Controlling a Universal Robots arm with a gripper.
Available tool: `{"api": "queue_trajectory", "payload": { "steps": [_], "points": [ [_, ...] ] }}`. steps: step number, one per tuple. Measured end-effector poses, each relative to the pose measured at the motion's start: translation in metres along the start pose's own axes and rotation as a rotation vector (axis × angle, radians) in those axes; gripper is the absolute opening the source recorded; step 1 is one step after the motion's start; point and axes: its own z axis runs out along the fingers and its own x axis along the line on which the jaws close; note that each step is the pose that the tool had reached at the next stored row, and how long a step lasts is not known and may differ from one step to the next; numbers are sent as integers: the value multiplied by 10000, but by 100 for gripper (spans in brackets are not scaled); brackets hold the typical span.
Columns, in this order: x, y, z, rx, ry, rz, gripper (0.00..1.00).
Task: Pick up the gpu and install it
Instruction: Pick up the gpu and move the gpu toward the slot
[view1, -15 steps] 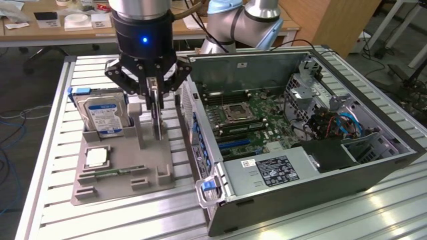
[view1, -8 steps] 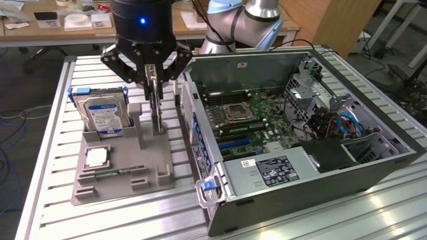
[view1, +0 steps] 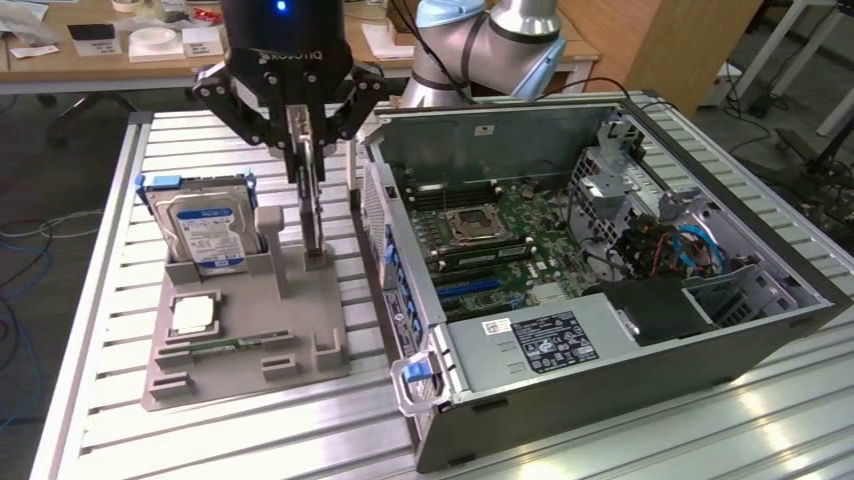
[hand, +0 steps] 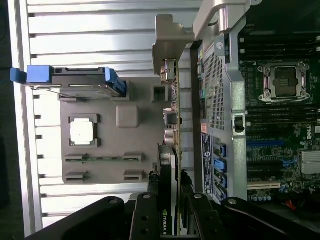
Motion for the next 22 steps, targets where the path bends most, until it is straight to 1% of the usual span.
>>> {"api": "queue_trajectory", "payload": {
  "steps": [7, 15, 22],
  "points": [
    [-1, 4, -85, -1, 0, 0, 27],
    [-4, 4, -87, 1, 1, -1, 27],
    [-95, 10, -94, 0, 0, -1, 27]
  ]
}}
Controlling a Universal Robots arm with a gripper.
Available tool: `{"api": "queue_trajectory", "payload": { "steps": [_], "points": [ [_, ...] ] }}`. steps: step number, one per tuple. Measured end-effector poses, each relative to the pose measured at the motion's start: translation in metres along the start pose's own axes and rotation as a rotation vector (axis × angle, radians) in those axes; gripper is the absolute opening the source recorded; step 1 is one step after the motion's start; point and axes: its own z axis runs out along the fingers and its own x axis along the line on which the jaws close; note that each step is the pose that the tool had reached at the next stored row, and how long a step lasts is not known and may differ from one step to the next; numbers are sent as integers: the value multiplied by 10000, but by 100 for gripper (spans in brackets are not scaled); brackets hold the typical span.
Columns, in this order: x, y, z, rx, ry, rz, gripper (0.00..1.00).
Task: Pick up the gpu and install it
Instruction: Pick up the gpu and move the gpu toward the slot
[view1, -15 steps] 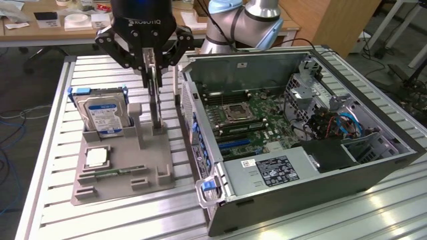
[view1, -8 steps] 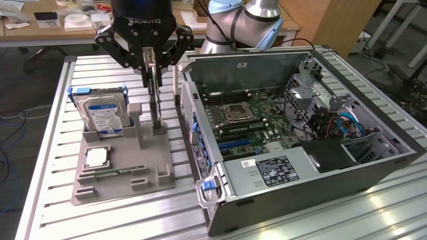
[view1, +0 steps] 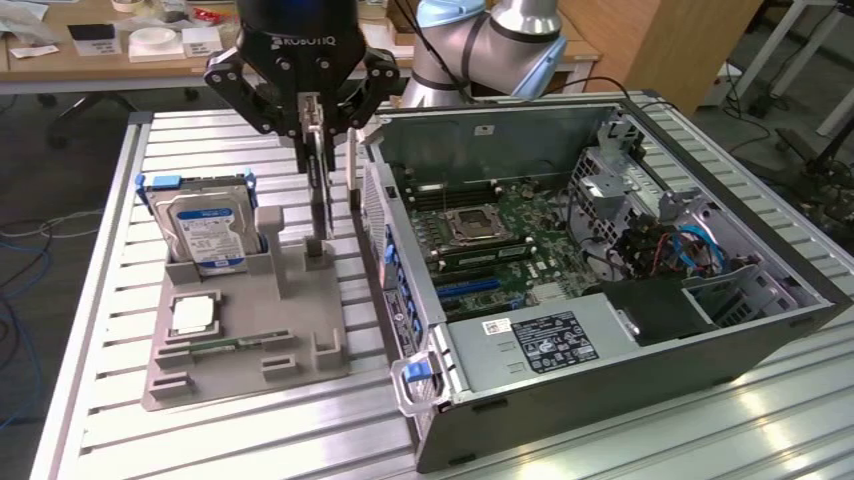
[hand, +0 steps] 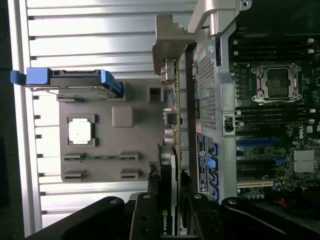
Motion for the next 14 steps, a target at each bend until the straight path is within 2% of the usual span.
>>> {"api": "queue_trajectory", "payload": {
  "steps": [7, 14],
  "points": [
    [-154, 10, -3, 0, 0, 1, 27],
    [-367, 24, 0, -13, 0, 1, 27]
  ]
}}
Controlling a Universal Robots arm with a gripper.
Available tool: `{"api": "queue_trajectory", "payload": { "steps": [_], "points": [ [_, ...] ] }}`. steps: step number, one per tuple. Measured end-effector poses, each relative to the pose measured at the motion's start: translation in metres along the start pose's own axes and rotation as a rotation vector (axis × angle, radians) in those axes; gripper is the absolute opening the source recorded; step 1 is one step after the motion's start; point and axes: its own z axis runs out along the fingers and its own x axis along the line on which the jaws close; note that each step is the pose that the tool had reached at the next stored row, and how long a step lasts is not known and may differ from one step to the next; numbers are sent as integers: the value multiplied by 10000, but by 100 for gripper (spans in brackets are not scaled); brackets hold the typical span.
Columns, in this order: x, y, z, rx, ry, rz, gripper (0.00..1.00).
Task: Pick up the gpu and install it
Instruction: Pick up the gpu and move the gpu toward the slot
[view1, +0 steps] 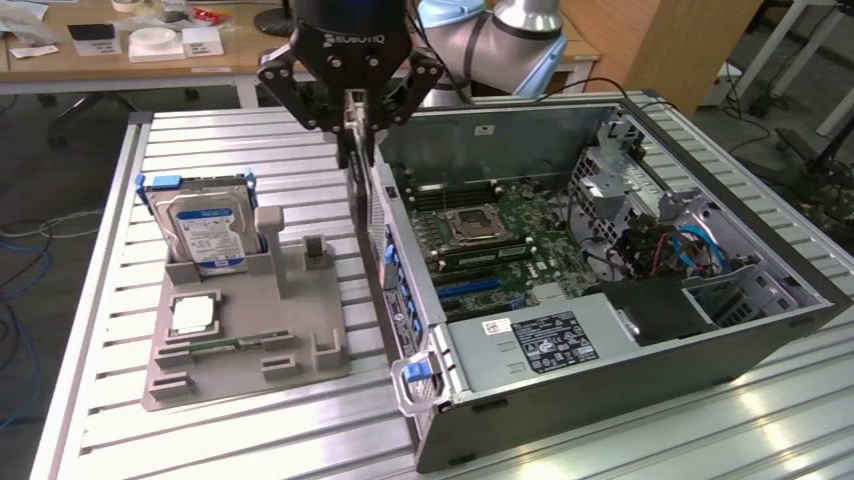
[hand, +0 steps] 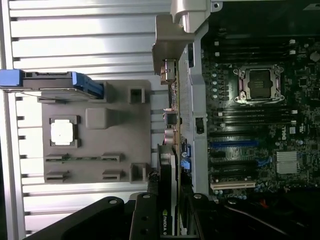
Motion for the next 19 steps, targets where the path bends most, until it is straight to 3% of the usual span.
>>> {"api": "queue_trajectory", "payload": {
  "steps": [7, 19],
  "points": [
    [-258, 16, 5, -18, 1, 0, 27],
    [-794, 50, 15, -97, 7, 2, 27]
  ]
}}
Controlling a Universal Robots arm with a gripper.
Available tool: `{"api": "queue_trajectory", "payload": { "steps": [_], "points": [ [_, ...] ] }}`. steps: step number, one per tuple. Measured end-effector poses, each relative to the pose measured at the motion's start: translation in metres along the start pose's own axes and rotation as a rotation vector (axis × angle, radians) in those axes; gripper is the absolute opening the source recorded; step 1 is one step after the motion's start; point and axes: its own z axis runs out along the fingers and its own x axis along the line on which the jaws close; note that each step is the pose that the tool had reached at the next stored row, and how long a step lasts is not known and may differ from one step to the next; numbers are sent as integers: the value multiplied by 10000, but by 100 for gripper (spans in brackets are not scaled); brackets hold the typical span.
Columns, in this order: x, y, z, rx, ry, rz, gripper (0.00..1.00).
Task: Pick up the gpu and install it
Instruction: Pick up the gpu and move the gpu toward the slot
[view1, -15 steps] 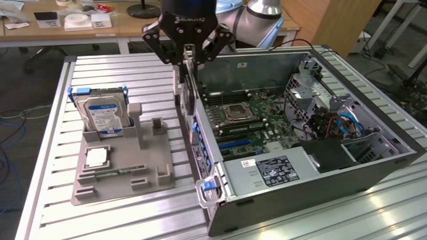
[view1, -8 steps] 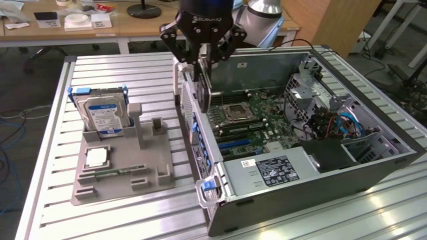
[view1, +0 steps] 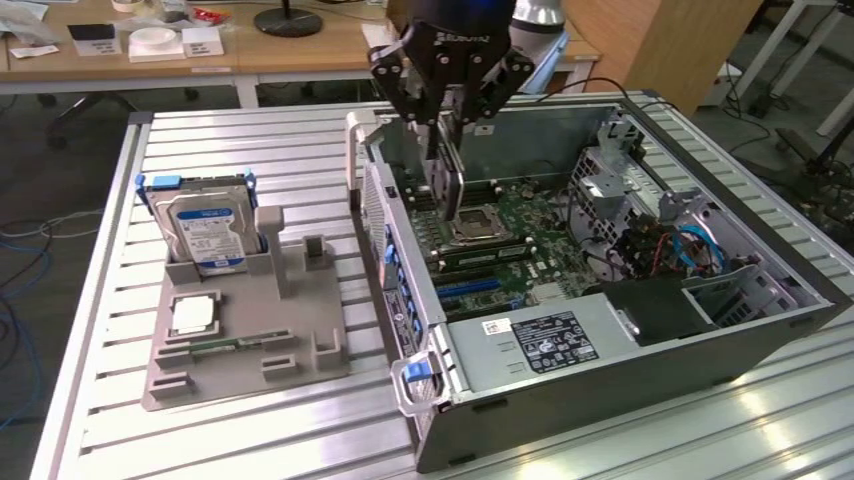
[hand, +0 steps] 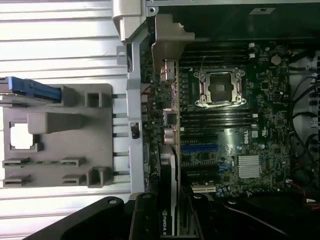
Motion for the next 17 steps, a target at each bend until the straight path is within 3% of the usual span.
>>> {"api": "queue_trajectory", "payload": {
  "steps": [17],
  "points": [
    [-763, 48, 15, -83, 5, 1, 27]
  ]
}}
